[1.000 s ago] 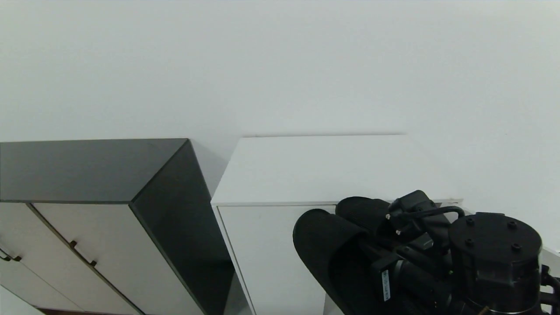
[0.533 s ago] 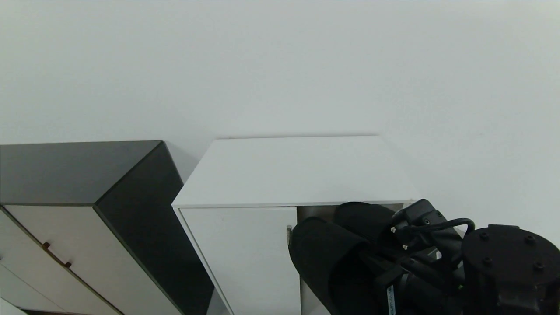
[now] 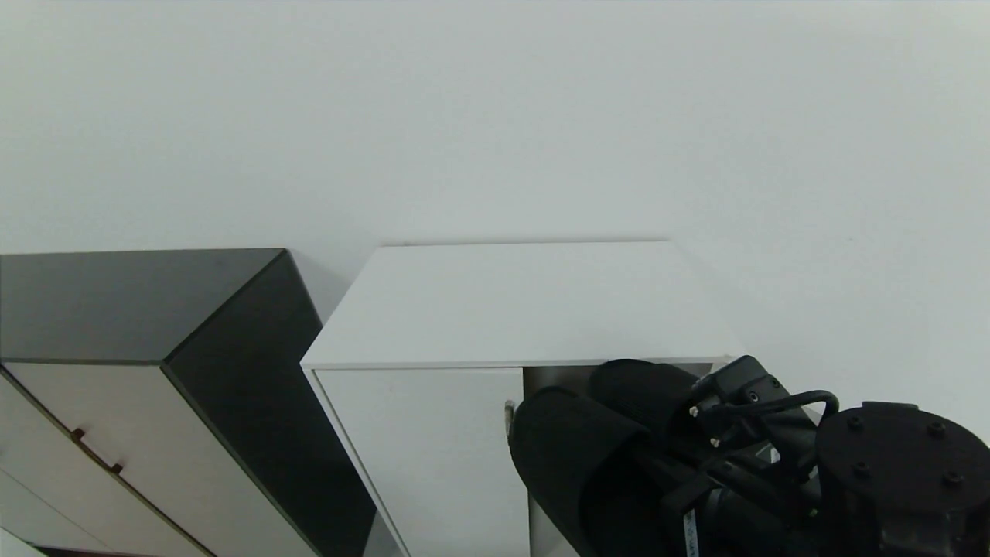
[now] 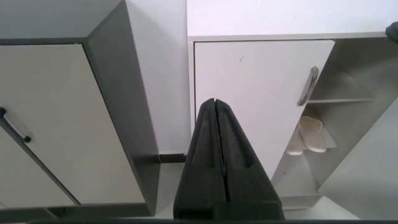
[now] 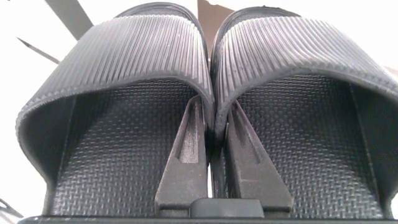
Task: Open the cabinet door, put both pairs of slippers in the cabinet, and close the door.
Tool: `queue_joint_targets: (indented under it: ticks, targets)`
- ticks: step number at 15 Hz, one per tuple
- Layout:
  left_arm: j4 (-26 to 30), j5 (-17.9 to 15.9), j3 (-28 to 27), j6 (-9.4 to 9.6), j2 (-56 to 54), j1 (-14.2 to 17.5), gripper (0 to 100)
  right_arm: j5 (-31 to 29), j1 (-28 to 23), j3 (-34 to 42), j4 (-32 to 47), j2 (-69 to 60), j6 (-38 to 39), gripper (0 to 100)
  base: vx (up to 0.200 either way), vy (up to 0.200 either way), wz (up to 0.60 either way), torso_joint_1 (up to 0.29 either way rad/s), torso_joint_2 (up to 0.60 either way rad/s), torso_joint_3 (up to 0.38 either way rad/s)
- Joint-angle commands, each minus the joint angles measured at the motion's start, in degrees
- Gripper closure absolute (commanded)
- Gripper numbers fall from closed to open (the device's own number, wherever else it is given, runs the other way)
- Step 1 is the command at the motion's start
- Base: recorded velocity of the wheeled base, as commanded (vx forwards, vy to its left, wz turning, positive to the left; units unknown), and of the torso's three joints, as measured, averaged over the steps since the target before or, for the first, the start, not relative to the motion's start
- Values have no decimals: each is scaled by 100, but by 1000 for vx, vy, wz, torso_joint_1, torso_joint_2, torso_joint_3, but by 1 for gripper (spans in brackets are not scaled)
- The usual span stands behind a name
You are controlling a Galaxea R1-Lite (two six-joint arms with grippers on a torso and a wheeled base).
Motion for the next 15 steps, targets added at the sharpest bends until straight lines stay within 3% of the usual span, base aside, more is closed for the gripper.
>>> queue_joint_targets:
  ticks: [1,9,15]
  targets:
    - [0,0,0,0,-1,4,100,-5,-2,12,-1,26,0,100,0,0,0,0,0,0]
    - [0,0,0,0,-1,4,100,-5,-11,82,-9,18,0,100,0,0,0,0,0,0]
    - [0,0,0,0,-1,4,100,-5,-11,82,-27,-9,-18,100,0,0,0,-199,459,261]
